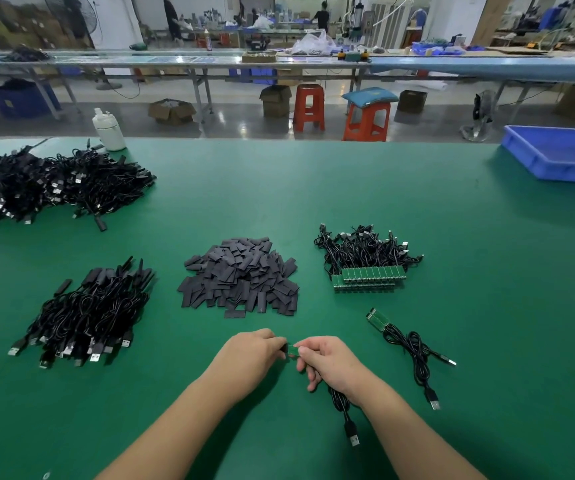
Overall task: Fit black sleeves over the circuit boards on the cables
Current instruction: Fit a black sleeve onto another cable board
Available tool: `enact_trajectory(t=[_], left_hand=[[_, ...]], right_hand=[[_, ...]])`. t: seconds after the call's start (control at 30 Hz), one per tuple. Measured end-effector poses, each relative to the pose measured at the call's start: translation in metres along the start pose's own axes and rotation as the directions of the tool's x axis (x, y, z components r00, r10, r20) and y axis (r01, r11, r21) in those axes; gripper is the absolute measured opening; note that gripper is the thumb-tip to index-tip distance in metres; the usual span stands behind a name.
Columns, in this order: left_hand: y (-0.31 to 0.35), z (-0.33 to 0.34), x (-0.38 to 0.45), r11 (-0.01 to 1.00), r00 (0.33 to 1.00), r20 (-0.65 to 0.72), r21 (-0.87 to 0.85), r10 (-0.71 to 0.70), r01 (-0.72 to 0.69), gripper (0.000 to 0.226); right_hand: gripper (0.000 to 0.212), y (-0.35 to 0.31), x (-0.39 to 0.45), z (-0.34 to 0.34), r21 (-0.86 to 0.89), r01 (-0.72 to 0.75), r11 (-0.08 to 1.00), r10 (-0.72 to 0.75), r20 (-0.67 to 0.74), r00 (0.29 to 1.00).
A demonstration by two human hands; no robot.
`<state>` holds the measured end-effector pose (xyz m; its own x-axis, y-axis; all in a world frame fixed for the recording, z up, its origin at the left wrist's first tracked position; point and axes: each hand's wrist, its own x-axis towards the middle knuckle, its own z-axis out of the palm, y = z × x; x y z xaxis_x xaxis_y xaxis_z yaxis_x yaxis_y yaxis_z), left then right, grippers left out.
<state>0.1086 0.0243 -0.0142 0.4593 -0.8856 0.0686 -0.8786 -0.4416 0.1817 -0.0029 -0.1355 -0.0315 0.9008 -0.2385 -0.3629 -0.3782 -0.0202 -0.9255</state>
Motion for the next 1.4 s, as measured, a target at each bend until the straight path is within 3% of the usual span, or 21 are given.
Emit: enact_trajectory(t=[0.17,0.4,0.5,0.63,0.77,0.87,1.17,1.4], left_hand=[[0.005,0.001,0.001,0.998,1.000,0.021,-0.066,-0.014,0.015,0.023],[0.011,0.000,0.000,0.998,0.997,0.052,0.040,0.048,-0.050,0.020],[0.015,-0.008,-0.006,0.995,0.997,-0.024,0.059,0.077,-0.076,0.011],[0.016,-0.016,-0.009,0.985,0.981,-0.153,0.139,0.120,-0.099,0.028],[0.014,-0.013,-0.008,0.990,0.962,-0.243,0.098,0.127,-0.106,0.024],[0.011,-0.011,-0.011,0.989,0.970,-0.192,0.040,0.147,-0.142,0.021],[0.000,-0.008,-0.010,0.938,0.996,-0.086,-0.347,-0.029,-0.003,0.026],[-0.002,-0.007,-0.011,0.950,0.995,-0.096,-0.313,-0.027,-0.004,0.022]], right_hand=[[0.016,-0.001,0.000,-0.001,-0.003,0.008,1.000,-0.008,0.037,0.999],[0.018,0.001,-0.001,-0.002,-0.011,0.029,1.000,-0.028,0.082,0.996],[0.018,0.001,0.000,-0.003,0.015,0.038,0.999,-0.039,0.094,0.995],[0.022,-0.003,0.001,0.001,0.012,0.018,1.000,-0.019,0.089,0.996],[0.034,-0.006,-0.001,-0.001,0.029,-0.005,1.000,0.001,0.113,0.994],[0.027,-0.004,-0.002,-0.003,0.034,0.023,0.999,-0.026,0.109,0.994],[0.022,0.000,0.000,-0.003,-0.027,0.040,0.999,-0.037,0.104,0.994],[0.021,-0.004,-0.001,-0.003,0.009,0.016,1.000,-0.017,0.103,0.995]])
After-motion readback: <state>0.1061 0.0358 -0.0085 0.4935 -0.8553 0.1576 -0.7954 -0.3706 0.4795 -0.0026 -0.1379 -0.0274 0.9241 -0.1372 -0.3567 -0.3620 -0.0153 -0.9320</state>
